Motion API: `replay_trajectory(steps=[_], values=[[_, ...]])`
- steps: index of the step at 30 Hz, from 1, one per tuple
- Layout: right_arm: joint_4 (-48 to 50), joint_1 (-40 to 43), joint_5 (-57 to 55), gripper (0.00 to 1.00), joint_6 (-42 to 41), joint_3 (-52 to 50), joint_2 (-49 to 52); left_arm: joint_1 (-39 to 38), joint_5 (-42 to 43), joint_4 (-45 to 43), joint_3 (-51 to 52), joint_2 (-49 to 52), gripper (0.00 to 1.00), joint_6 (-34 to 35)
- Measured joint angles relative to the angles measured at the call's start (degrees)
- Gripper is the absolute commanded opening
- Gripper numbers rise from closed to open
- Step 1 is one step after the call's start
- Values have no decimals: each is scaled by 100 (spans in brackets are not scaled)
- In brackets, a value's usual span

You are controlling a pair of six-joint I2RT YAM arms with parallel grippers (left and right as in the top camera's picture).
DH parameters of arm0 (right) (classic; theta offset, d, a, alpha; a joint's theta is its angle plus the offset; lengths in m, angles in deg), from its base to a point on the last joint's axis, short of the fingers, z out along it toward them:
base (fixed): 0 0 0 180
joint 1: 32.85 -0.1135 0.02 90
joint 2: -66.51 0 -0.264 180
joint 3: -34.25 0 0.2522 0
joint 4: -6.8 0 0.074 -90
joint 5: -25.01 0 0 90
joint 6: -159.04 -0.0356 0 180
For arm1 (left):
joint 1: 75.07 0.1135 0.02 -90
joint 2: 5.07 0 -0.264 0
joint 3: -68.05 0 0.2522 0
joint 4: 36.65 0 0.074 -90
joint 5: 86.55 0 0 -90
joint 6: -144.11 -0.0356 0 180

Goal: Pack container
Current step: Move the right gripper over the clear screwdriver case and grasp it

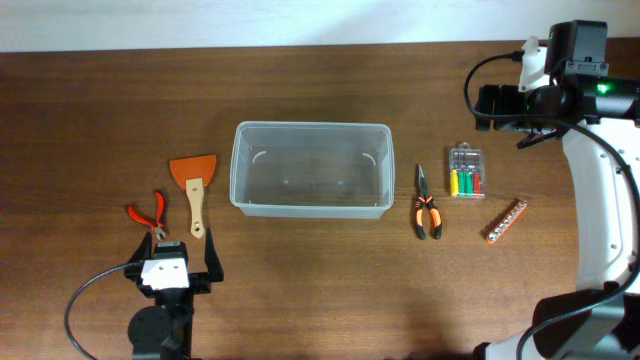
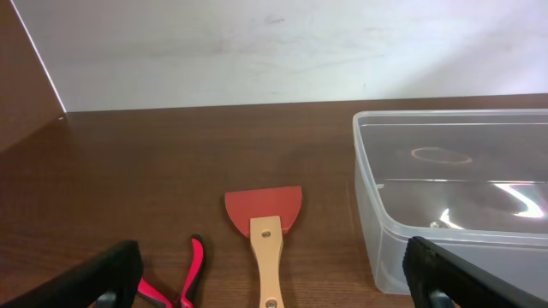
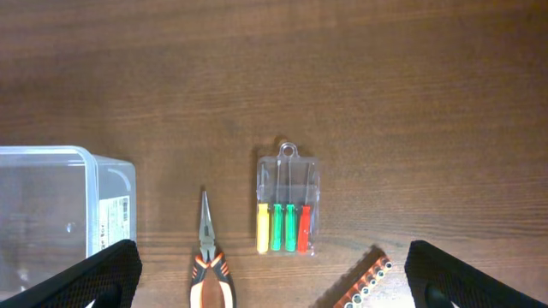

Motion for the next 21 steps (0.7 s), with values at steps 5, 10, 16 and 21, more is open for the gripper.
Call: replay_trajectory(steps=[5,10,16,21], values=[[-57,0,-33,94,59,7,170,0,0,0,0,0,99,0],[-457,0,-221,97,337,9,638,0,0,2,0,0,99,0],[-522,0,-520,99,531,9,1325,0,0,0,0,0,99,0],[-372,0,-597,99,629,9,1620,0,0,0,0,0,99,0]])
